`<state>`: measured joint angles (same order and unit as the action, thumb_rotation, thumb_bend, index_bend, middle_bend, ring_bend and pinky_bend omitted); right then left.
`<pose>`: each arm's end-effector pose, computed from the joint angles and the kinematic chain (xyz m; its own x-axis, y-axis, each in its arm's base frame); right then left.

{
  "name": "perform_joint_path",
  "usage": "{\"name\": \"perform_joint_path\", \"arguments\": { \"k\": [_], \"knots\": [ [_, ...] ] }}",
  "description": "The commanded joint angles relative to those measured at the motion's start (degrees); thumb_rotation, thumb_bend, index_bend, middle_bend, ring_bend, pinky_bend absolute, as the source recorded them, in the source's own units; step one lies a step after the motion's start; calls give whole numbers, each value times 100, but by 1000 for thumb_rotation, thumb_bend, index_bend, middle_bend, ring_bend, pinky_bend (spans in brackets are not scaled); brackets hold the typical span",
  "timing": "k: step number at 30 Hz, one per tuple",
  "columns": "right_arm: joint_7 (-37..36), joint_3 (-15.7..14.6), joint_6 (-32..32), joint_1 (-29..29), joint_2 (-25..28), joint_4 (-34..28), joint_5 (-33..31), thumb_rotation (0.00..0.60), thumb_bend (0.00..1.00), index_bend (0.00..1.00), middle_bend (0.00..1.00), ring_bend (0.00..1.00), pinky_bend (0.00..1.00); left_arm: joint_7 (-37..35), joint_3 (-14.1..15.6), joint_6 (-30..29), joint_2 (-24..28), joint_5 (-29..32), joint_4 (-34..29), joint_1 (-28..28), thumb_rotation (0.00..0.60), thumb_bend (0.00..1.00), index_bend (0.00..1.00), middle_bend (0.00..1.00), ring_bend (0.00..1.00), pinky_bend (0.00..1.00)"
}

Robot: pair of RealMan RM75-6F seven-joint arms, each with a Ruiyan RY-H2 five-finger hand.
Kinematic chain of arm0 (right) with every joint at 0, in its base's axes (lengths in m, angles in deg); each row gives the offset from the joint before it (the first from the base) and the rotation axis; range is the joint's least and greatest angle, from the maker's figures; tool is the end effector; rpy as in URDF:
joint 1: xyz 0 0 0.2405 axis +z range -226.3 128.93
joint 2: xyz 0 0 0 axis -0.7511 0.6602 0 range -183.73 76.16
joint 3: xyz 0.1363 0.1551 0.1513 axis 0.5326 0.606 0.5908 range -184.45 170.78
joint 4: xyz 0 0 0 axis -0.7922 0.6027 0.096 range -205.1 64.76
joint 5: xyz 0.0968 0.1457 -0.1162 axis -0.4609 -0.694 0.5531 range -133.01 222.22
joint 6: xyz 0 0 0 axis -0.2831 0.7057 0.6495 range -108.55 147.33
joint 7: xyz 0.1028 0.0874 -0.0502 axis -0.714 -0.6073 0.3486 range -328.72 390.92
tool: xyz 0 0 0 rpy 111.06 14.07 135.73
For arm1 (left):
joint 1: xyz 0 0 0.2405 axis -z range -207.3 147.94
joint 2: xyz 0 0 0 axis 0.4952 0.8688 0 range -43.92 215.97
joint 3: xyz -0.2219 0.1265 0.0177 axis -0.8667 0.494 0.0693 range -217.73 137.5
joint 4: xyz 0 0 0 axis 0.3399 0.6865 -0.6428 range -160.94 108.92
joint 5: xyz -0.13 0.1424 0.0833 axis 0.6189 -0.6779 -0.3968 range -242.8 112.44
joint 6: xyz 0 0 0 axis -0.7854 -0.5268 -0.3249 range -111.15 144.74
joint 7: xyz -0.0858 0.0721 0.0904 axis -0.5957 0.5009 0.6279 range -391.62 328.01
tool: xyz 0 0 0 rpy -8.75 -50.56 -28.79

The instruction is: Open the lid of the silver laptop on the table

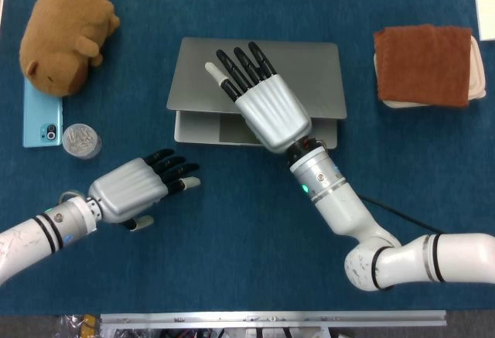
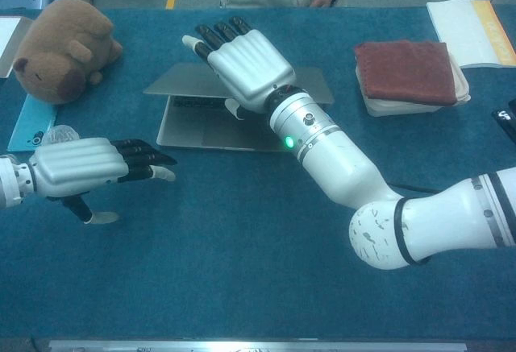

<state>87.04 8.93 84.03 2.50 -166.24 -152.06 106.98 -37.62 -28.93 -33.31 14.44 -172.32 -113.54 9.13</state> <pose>-0.0110 -0.3035 -0.0975 0.6244 0.0391 0.7801 -0.6492 -0.5293 0.5462 -0.2252 0.2385 0.0132 0.7298 0.4072 0.5491 0.6008 -0.7653 -0.2310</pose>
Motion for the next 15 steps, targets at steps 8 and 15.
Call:
{"name": "perform_joint_path", "arguments": {
  "k": [8,15],
  "knots": [
    [-45,33,87,44,-21,22,-42,600,315,0,1,0,26,54,-161,248,-203,275,77,272,600,294,0,0,0,0],
    [-74,52,114,81,-24,31,-80,600,315,0,1,0,26,139,-314,549,-351,549,146,511,600,293,0,0,0,0]
  ]
}}
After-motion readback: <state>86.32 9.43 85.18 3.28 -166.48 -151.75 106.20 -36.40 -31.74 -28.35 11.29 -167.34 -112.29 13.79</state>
